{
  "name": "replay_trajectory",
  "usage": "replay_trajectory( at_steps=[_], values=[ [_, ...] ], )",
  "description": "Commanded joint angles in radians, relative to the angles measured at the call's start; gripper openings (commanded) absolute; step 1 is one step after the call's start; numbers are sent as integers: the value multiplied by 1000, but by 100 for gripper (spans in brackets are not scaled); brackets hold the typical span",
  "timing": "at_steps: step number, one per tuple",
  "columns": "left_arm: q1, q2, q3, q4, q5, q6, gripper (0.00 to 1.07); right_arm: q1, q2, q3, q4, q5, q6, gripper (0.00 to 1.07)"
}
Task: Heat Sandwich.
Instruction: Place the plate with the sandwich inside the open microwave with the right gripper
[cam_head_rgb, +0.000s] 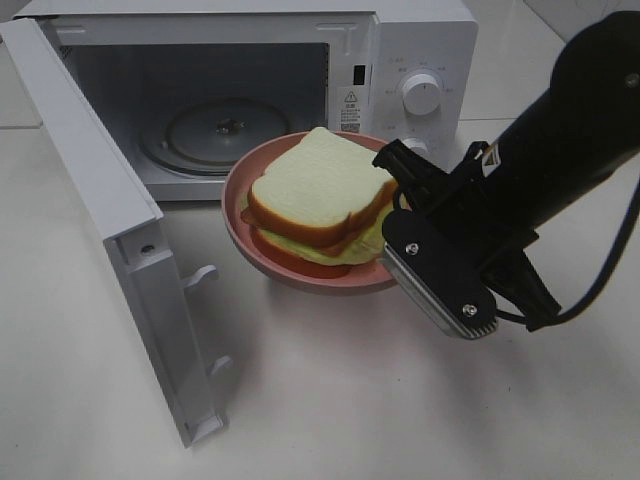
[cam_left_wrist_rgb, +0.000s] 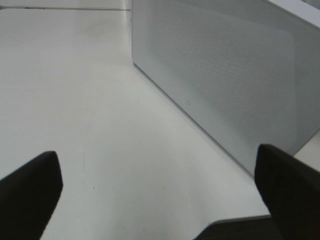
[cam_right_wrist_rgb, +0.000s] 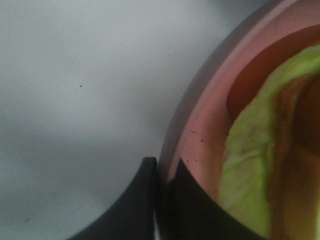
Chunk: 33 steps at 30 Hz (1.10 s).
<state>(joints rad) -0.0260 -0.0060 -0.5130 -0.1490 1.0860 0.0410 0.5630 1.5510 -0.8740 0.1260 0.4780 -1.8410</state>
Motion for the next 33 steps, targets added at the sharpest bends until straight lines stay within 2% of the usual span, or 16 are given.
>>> replay_trajectory(
  at_steps=[1, 8, 20, 33],
  values=[
    [-3, -15, 0, -1, -14, 2, 98, 0, 36, -56, 13, -6, -46, 0],
    [-3, -15, 0, -1, -14, 2, 98, 2, 94, -136, 26, 7, -76, 0],
    [-3, -15, 0, -1, -14, 2, 98, 25, 207, -258, 131, 10, -157, 0],
    [-3, -15, 0, -1, -14, 2, 98, 25, 318, -399, 136, 51, -150, 0]
  ],
)
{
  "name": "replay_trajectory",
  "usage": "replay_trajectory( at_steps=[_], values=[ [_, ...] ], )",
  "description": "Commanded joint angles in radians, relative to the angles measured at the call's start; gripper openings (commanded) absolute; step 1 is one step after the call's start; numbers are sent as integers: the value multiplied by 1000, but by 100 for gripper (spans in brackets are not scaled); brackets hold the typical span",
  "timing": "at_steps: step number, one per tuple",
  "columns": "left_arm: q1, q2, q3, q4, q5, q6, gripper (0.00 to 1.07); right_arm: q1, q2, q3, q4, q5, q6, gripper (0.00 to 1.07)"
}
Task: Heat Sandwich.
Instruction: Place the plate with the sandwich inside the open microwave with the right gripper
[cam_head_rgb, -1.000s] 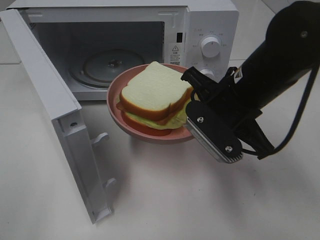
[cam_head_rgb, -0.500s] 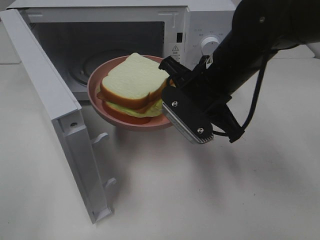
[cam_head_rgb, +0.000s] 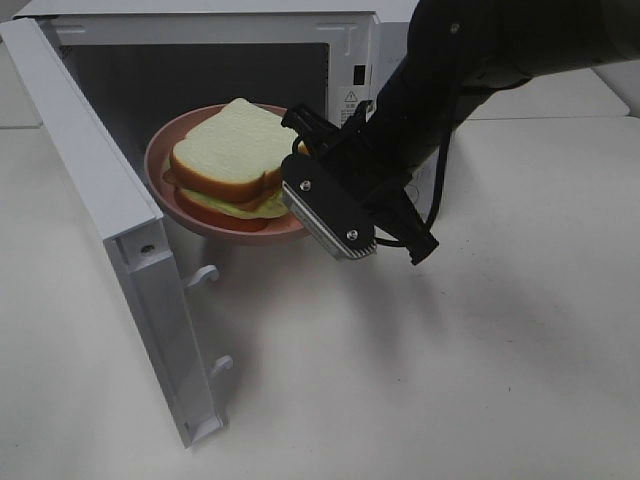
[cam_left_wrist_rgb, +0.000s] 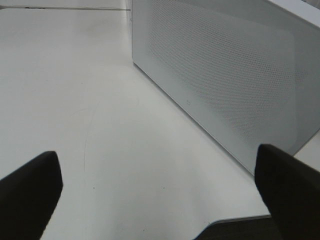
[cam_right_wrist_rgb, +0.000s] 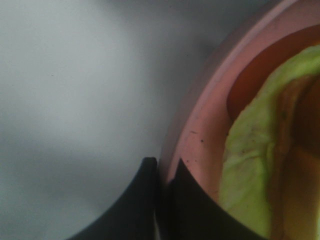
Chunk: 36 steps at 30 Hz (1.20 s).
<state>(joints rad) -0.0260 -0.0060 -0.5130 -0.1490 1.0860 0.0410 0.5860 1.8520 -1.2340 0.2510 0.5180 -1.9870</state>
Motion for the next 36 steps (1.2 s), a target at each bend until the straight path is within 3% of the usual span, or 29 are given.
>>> replay_trajectory(
  at_steps=[1, 26, 36],
  values=[
    [-3, -15, 0, -1, -14, 2, 98, 2, 26, -50, 10, 22, 1, 0],
    [-3, -15, 0, -1, -14, 2, 98, 14, 274, -454, -171, 189, 284, 0],
    [-3, -15, 0, -1, -14, 2, 98, 25, 375, -617, -181, 237, 343, 1]
  ],
)
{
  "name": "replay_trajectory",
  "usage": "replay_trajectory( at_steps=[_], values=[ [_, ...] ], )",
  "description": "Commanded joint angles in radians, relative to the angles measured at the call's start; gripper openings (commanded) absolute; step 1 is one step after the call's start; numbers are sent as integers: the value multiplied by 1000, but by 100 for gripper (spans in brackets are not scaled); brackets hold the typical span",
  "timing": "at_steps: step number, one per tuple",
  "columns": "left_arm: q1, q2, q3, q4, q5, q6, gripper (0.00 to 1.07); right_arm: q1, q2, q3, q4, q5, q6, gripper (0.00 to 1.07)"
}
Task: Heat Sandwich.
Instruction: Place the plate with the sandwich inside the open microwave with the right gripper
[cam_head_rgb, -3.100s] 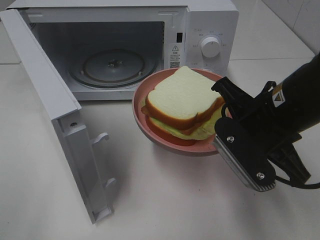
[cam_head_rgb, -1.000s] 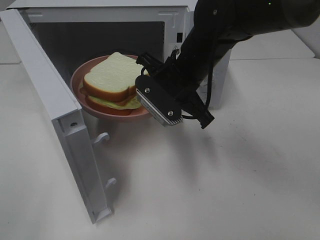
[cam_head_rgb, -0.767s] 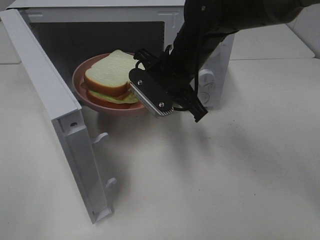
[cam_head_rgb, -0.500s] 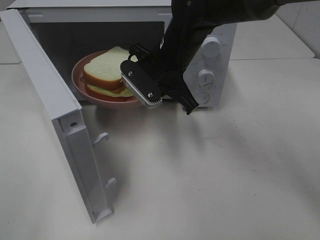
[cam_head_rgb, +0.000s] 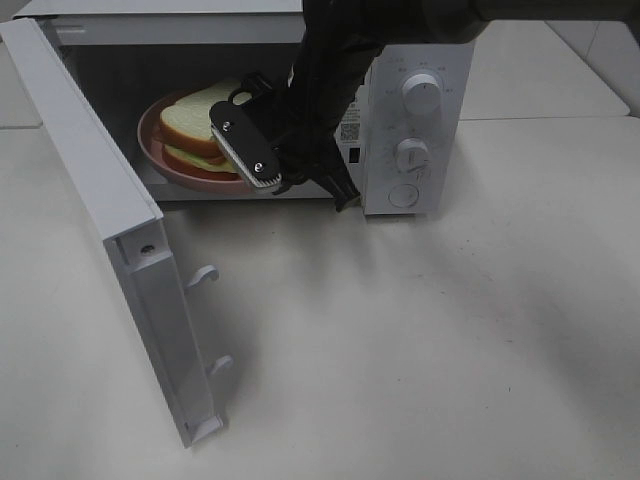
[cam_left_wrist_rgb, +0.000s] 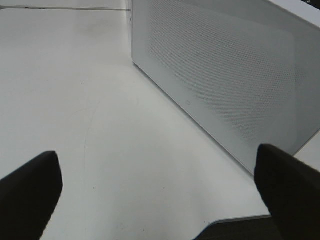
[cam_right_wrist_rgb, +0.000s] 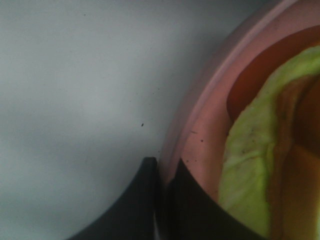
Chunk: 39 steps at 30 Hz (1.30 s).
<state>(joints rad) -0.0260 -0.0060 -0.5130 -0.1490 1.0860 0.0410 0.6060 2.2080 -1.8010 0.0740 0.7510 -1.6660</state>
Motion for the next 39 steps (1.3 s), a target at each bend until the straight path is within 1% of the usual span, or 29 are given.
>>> replay_trajectory(
  at_steps=[1, 2, 4, 7, 10, 11, 12, 16, 17, 23, 27, 32, 34, 35, 36, 39],
  values=[
    [-3, -15, 0, -1, -14, 2, 98, 5, 28, -69, -8, 15, 30, 1],
    [-3, -15, 0, -1, -14, 2, 98, 5, 28, -69, -8, 15, 30, 1],
    [-3, -15, 0, -1, -14, 2, 98, 5, 54, -120, -26, 41, 64, 1],
    [-3, -15, 0, -1, -14, 2, 98, 5, 68, -146, -38, 52, 75, 1],
    [-3, -15, 0, -1, -14, 2, 98, 5, 100, -204, -63, 60, 103, 1],
    [-3, -15, 0, -1, -14, 2, 98, 5, 100, -204, -63, 60, 103, 1],
    [-3, -15, 0, -1, -14, 2, 98, 5, 117, -228, -74, 62, 116, 2],
    [-3, -15, 0, -1, -14, 2, 98, 5, 142, -263, -74, 63, 130, 2],
    [-3, -15, 0, -1, -14, 2, 98, 5, 159, -287, -80, 66, 139, 2],
    [-3, -15, 0, -1, -14, 2, 98, 5, 213, -354, -98, 73, 141, 3],
    [-3, -15, 0, -1, -14, 2, 98, 5, 237, -381, -109, 50, 149, 4],
    [-3, -15, 0, -1, -14, 2, 98, 3, 257, -381, -126, 24, 195, 7],
    [-3, -15, 0, -1, -14, 2, 98, 2, 262, -381, -127, 18, 203, 9],
    [-3, -15, 0, -1, -14, 2, 98, 2, 265, -381, -127, 4, 220, 12],
    [-3, -15, 0, -1, -14, 2, 98, 2, 265, -381, -127, 4, 220, 12],
    [-3, -15, 0, -1, -14, 2, 98, 2, 270, -381, -130, -15, 261, 19]
  ],
)
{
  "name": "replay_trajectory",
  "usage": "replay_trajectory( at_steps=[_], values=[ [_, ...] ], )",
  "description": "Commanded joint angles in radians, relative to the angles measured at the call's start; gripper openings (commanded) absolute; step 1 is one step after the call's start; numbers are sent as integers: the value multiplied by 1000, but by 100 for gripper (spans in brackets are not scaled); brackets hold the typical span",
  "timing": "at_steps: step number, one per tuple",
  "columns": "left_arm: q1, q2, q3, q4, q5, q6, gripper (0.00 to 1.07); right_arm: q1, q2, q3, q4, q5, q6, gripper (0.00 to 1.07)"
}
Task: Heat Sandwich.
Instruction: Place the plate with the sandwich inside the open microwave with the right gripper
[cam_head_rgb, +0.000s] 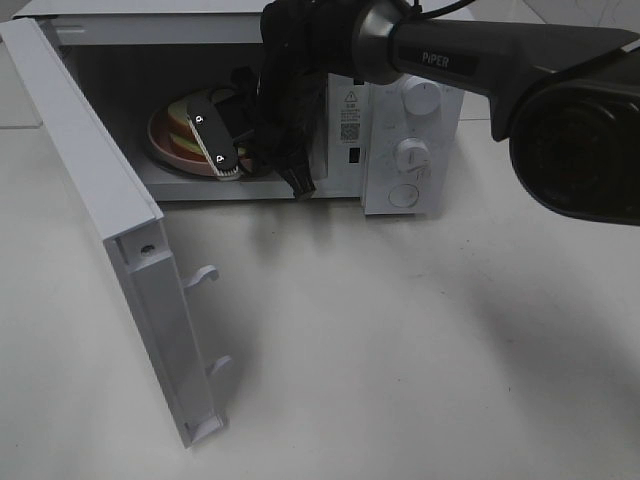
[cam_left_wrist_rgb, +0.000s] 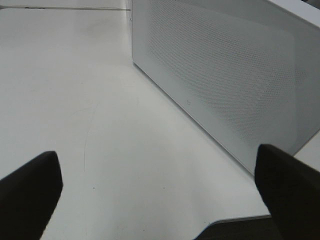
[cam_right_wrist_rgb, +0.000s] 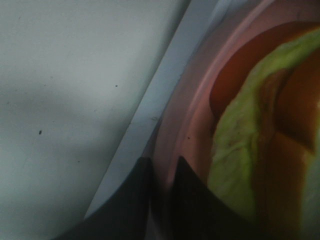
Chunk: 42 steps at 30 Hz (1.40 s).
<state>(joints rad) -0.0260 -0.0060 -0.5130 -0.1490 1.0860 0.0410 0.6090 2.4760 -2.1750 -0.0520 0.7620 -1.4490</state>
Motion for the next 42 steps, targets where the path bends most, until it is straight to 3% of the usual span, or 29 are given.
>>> replay_trajectory(
  at_steps=[1, 6, 11, 19, 26, 42],
  values=[
    [-3, -15, 0, -1, -14, 2, 98, -1, 2, -7, -4, -26, 44, 19],
    [-3, -15, 0, -1, -14, 2, 98, -1, 2, -7, -79, -44, 213, 45],
    [-3, -15, 0, -1, -14, 2, 98, -1, 2, -6, -97, -34, 289, 57],
    [-3, -15, 0, -1, -14, 2, 98, -1, -40, 38, -93, -73, 307, 66],
    [-3, -15, 0, -1, -14, 2, 98, -1, -134, 192, -49, -175, 296, 77],
    [-3, -15, 0, -1, -14, 2, 98, 2, -299, 448, -19, -236, 291, 76]
  ],
)
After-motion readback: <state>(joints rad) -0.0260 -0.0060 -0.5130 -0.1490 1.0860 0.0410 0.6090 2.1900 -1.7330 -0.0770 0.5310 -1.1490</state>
